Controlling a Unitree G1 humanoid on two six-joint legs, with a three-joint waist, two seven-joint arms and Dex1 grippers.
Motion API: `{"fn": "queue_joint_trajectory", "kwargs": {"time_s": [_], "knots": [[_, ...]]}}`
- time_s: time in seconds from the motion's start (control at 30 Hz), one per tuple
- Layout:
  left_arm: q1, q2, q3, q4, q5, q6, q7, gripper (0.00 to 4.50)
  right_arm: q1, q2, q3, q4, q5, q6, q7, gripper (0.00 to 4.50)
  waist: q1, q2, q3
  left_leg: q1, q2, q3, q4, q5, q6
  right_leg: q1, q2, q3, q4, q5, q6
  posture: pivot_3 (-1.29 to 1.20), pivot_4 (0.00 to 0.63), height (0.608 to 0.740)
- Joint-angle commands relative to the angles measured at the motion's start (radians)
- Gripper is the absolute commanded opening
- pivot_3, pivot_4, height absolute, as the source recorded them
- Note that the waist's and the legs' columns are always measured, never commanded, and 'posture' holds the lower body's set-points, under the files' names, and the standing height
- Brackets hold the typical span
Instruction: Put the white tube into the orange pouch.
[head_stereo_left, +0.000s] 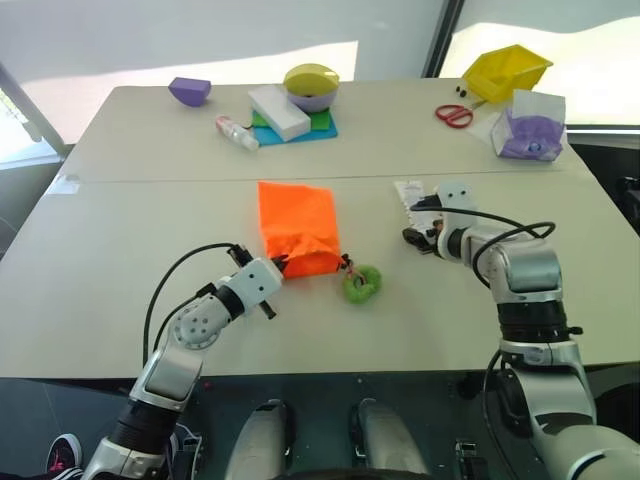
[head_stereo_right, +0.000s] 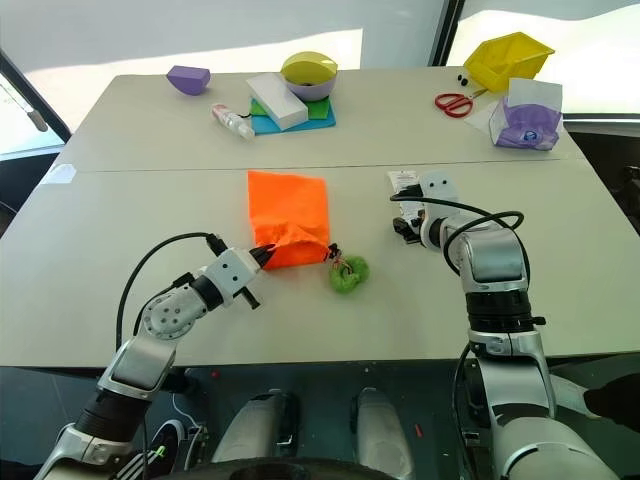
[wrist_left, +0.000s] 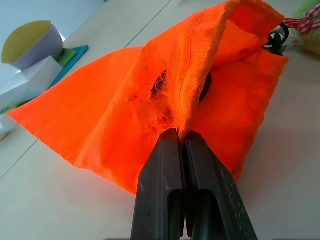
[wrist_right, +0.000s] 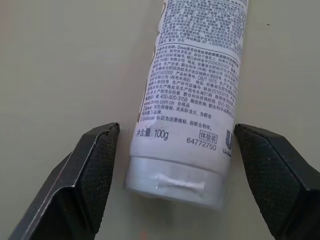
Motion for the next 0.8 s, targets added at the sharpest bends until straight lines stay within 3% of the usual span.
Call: {"fn": "queue_joint_trajectory", "kwargs": {"time_s": [0.03, 0.1, 0.3, 0.5, 0.7, 0.8], "knots": [[-0.004, 0.005, 0.004, -0.045, 0.003, -0.017, 0.003, 0.00, 0.010, -0.007, -0.020, -0.039, 0.009, -0.002, -0.004, 2.52, 0.000, 0.000, 0.000, 0.000, 0.000, 0.000, 0.000, 0.000, 0.000, 0.000, 0.000, 0.000, 0.000, 0.000, 0.000, 0.00, 0.150, 0.740], [-0.002, 0.007, 0.005, -0.047, 0.001, -0.018, 0.000, 0.00, 0.013, 0.000, -0.021, -0.059, 0.020, -0.004, 0.003, 1.82, 0.000, 0.000, 0.000, 0.000, 0.000, 0.000, 0.000, 0.000, 0.000, 0.000, 0.000, 0.000, 0.000, 0.000, 0.000, 0.00, 0.150, 0.740], [-0.001, 0.007, 0.000, -0.054, -0.003, -0.014, -0.010, 0.00, 0.018, -0.028, -0.002, -0.118, 0.054, -0.064, 0.074, 1.82, -0.001, 0.000, 0.000, 0.000, 0.000, 0.000, 0.000, 0.000, 0.000, 0.000, 0.000, 0.000, 0.000, 0.000, 0.000, 0.00, 0.150, 0.740], [-0.005, 0.011, 0.002, -0.074, -0.010, 0.001, -0.029, 0.00, 0.128, -0.148, -0.025, -0.435, 0.379, 0.002, 0.446, 1.82, 0.002, 0.000, 0.000, -0.001, 0.000, 0.000, 0.000, 0.000, 0.000, 0.000, 0.001, -0.001, -0.001, 0.000, 0.000, 0.00, 0.150, 0.740], [-0.007, 0.023, 0.012, -0.090, -0.013, 0.012, -0.038, 0.00, 0.276, -0.281, -0.019, -0.585, 0.535, -0.003, 0.619, 1.82, 0.006, 0.000, 0.000, -0.001, 0.000, -0.001, 0.003, 0.000, 0.000, 0.002, 0.000, -0.001, -0.001, 0.001, 0.001, 0.00, 0.150, 0.740], [-0.010, 0.026, 0.020, -0.102, -0.020, 0.023, -0.041, 0.00, 0.356, -0.378, 0.044, -0.640, 0.521, -0.064, 0.690, 1.82, 0.004, -0.001, 0.001, -0.001, 0.000, -0.001, 0.007, 0.000, 0.000, 0.003, 0.000, -0.001, -0.001, 0.001, 0.002, 0.00, 0.150, 0.740]]}}
